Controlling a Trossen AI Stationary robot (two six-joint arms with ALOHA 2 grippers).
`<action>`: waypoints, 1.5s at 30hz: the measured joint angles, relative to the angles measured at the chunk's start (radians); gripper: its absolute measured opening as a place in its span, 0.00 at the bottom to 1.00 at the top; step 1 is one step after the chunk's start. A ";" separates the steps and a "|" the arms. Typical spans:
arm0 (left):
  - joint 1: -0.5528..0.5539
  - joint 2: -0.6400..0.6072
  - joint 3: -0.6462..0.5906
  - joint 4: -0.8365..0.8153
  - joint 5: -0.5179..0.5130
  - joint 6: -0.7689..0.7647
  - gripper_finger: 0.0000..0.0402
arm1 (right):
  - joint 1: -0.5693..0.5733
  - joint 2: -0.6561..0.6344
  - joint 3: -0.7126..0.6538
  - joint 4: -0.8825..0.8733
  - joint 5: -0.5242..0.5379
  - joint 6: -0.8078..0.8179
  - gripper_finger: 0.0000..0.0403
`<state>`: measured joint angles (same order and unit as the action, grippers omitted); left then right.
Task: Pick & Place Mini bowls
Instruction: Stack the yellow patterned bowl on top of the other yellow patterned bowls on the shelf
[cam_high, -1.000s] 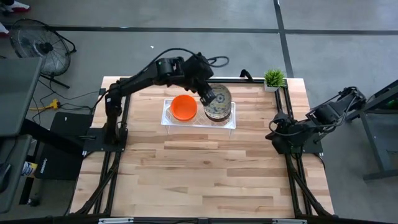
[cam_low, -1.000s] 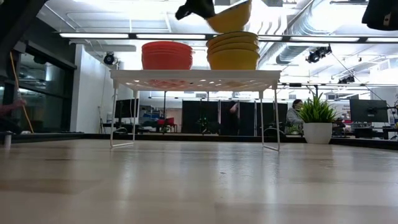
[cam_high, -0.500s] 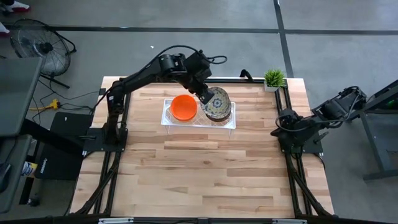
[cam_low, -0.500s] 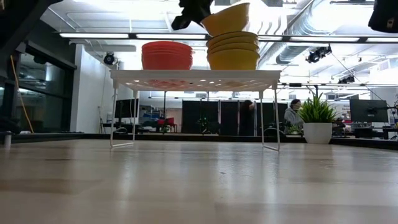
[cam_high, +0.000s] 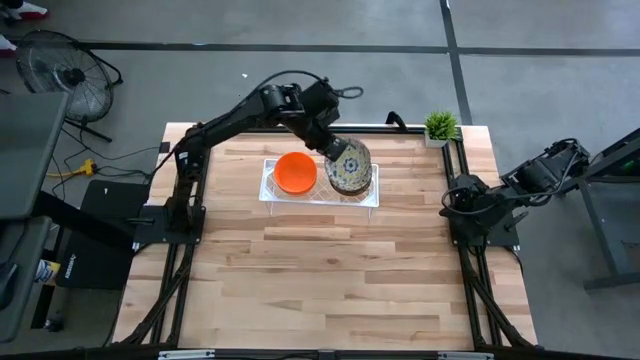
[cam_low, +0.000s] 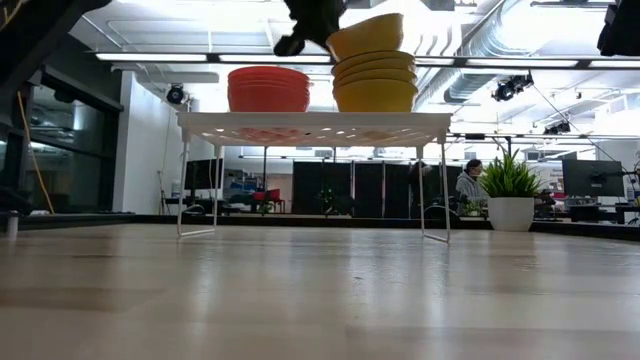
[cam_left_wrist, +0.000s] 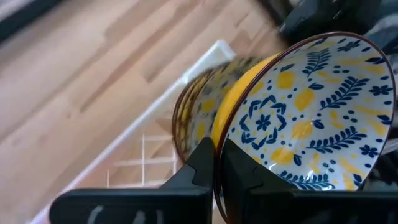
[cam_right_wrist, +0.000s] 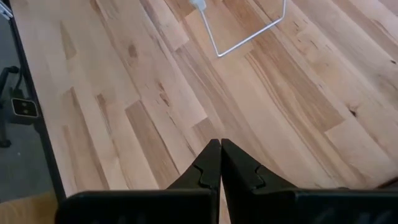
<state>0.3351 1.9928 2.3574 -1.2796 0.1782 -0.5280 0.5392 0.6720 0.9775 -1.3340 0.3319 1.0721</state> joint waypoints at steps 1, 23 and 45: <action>0.000 0.007 -0.002 -0.013 0.010 -0.001 0.00 | 0.000 0.000 0.000 -0.004 0.000 0.000 0.00; -0.002 0.048 -0.001 -0.032 -0.005 -0.028 0.02 | 0.000 0.000 0.000 -0.024 0.018 -0.026 0.00; -0.002 0.048 -0.001 0.006 -0.031 0.001 0.18 | 0.000 0.000 0.000 -0.026 0.001 -0.026 0.00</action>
<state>0.3336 2.0407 2.3562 -1.2736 0.1471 -0.5270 0.5394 0.6720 0.9775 -1.3600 0.3332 1.0458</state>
